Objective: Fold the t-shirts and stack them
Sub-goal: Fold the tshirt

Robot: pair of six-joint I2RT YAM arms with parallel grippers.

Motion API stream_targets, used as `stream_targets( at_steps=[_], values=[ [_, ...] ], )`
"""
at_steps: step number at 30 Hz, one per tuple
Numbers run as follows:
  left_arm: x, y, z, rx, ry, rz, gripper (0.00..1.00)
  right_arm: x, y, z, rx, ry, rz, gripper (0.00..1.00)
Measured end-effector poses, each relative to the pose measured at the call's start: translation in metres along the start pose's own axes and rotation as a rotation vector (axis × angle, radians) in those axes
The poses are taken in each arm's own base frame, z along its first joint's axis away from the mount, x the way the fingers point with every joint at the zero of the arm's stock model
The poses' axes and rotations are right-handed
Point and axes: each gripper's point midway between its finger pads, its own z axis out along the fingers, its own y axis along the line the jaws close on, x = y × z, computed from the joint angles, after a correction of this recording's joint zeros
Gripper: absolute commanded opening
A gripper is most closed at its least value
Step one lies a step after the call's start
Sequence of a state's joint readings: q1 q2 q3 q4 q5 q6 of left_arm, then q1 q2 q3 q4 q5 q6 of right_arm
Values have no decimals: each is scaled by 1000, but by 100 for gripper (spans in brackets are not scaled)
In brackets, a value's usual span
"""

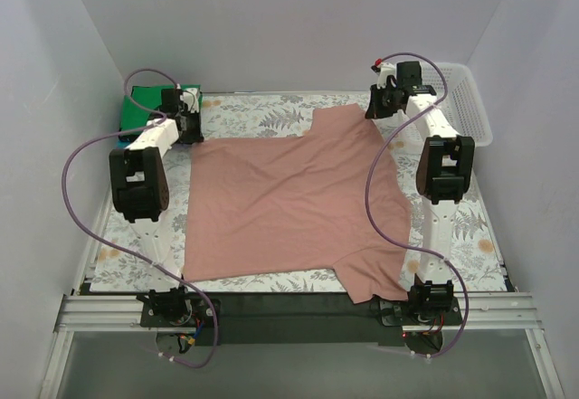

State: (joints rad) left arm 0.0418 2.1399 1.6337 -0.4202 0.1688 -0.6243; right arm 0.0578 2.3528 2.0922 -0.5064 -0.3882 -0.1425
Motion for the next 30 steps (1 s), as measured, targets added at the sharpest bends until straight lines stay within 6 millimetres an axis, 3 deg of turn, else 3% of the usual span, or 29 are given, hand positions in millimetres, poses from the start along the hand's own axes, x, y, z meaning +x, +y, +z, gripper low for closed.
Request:
stream_targets(
  at_steps=[6, 12, 22, 30],
  values=[
    [-19, -6, -30, 6, -99, 21, 0, -12, 3, -17, -16, -33, -5, 1],
    [-10, -7, -44, 6, -128, 32, 0, -15, 4, -33, -31, -48, -20, 1],
    [6, 1, -60, 16, -154, 19, 0, 3, 7, -37, -67, -19, -19, 1],
    [-6, -5, -89, 31, -238, 43, 0, 13, 3, -50, -79, -15, -10, 1]
  ],
)
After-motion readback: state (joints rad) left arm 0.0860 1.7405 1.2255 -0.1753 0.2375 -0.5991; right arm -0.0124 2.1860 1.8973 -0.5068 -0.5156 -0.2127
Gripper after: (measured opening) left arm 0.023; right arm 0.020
